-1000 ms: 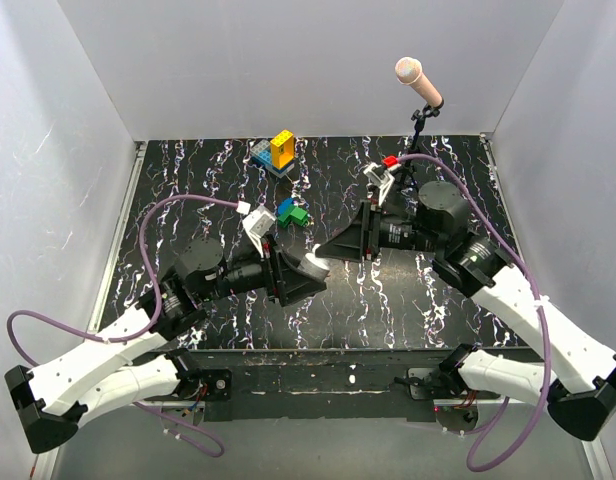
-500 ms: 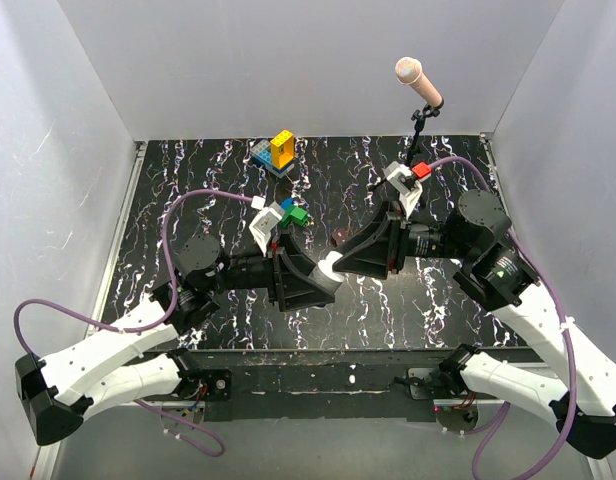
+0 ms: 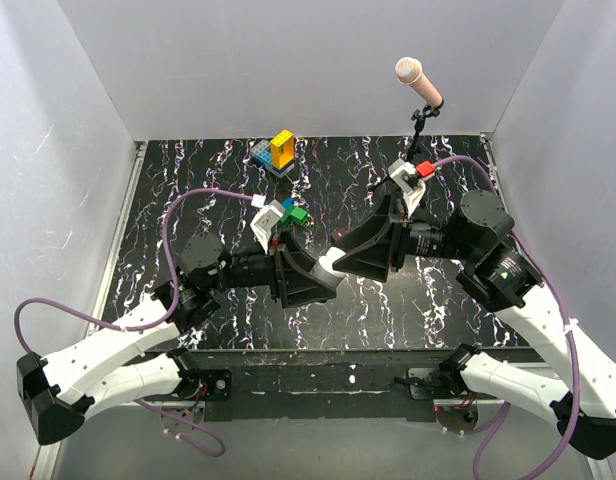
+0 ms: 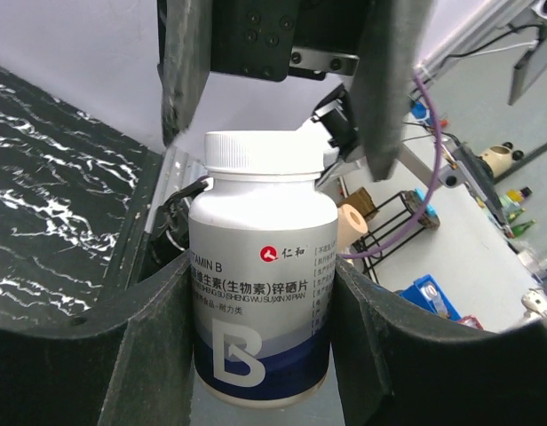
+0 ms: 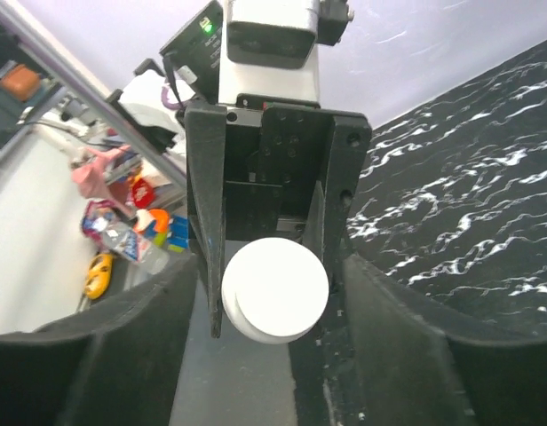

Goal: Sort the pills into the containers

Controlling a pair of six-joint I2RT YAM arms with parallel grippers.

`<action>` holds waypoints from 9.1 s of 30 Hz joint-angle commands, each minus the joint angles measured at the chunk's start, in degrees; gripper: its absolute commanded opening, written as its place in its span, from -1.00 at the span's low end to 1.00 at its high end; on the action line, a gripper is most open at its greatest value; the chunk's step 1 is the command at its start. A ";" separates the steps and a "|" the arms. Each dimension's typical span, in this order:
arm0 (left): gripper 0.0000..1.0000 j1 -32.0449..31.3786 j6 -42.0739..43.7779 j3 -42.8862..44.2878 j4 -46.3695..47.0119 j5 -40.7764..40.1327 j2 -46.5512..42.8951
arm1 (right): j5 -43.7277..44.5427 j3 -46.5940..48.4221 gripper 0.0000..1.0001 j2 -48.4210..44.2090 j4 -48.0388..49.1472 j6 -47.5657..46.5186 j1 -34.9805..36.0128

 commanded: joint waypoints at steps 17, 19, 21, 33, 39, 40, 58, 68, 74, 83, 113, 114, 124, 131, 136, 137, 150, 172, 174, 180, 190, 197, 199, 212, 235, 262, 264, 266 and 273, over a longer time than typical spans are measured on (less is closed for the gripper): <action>-1.00 0.29 12.95 6.73 -24.99 -17.05 -0.90 | 28.51 8.29 0.96 2.74 -20.07 8.94 0.08; -1.00 0.29 14.10 8.05 -27.46 -19.17 -0.64 | 27.11 8.90 0.95 4.32 -20.87 10.35 0.08; -1.00 0.20 15.06 8.76 -29.13 -20.93 -0.46 | 25.97 9.43 0.93 5.99 -22.01 11.85 0.08; -1.00 -0.51 18.94 11.66 -35.82 -26.30 1.65 | 16.74 7.41 0.86 11.97 -18.41 18.36 0.08; -1.00 -0.86 19.02 11.57 -35.82 -26.65 2.00 | 14.63 7.76 0.60 14.43 -18.15 19.68 0.08; -1.00 -0.94 19.02 11.57 -35.82 -26.65 2.00 | 14.45 7.93 0.58 14.87 -18.49 19.68 0.08; -1.00 -1.56 19.02 11.48 -35.90 -26.82 2.00 | 12.17 6.62 -0.27 15.23 -16.13 20.47 0.08; -1.00 -1.65 16.92 8.85 -31.43 -23.93 -0.90 | 8.13 5.13 -0.90 11.10 -9.98 13.71 0.08; -1.00 -1.65 15.16 7.18 -26.68 -18.66 -3.01 | 5.14 1.97 -0.97 6.18 -4.44 9.05 0.08; -1.00 -1.65 10.50 6.65 -17.55 -7.41 -2.75 | -0.83 1.70 -0.97 1.52 -1.01 1.49 0.08; -1.00 -1.65 5.75 6.39 -6.90 1.39 0.77 | -3.66 1.52 0.62 -3.41 3.74 -2.04 0.08; -1.00 -1.65 5.84 6.30 -7.42 1.30 0.77 | -3.05 1.43 0.69 -3.67 3.91 -1.51 0.08; -1.00 -1.65 8.30 7.44 -11.91 1.13 1.73 | 13.73 3.27 0.85 -5.17 -2.83 1.92 0.08; -1.00 -1.65 13.39 10.07 -20.15 -3.96 1.73 | 22.01 15.03 0.84 1.85 -22.87 3.77 0.08; -1.00 -1.65 17.00 11.04 -25.09 -8.28 1.91 | 21.48 20.32 0.84 6.96 -31.83 5.08 0.08; -1.00 -1.65 17.35 11.13 -25.53 -8.63 2.09 | 21.57 21.20 0.84 8.01 -32.99 5.17 0.08; -1.00 -1.65 21.48 12.36 -32.65 -15.39 1.74 | 12.52 20.78 0.81 15.93 -41.53 11.76 0.08; -1.00 -1.65 21.40 12.36 -33.62 -14.87 1.47 | 7.86 13.82 0.36 14.88 -32.82 17.30 -0.45; -1.00 -1.74 21.31 12.19 -33.62 -15.04 1.12 | 7.60 13.91 0.36 14.79 -32.74 17.39 -0.97; -1.00 -1.65 21.22 12.01 -33.62 -14.96 0.94 | 6.10 12.34 0.16 13.38 -31.51 18.00 -2.20; -1.00 -1.74 21.05 11.93 -33.36 -14.96 1.12 | 4.34 11.54 -0.42 12.94 -29.40 17.57 -2.47; -1.00 -1.74 18.85 10.08 -29.50 -14.00 0.59 | 3.73 12.24 -0.68 11.80 -27.56 12.04 -2.47; -1.00 -1.65 17.97 9.47 -27.48 -13.20 0.24 | 2.15 11.54 -0.71 10.92 -25.01 10.28 -2.38; -1.00 -1.65 9.02 5.16 -11.50 -2.67 -1.43 | -7.08 5.04 -0.85 2.31 -6.90 2.20 -2.47; -1.00 -1.65 1.62 4.98 -0.75 8.24 2.35 | -5.42 5.21 -0.97 -5.25 -4.35 -11.26 -2.38; -1.00 -1.65 4.52 5.68 -4.88 5.96 2.00 | 1.34 4.24 0.78 -4.46 -3.98 -3.18 -2.47; -1.00 -1.74 5.22 5.86 -6.10 5.35 1.91 | 5.20 5.73 0.86 -3.94 -7.32 -3.09 -2.47; -1.00 -1.56 6.10 5.86 -7.77 3.95 1.30 | 10.20 7.84 0.91 -2.97 -11.88 -2.21 -2.47; -1.00 -1.74 12.42 8.23 -19.36 -6.59 -1.16 | 18.14 17.07 0.92 3.44 -30.26 1.57 -2.47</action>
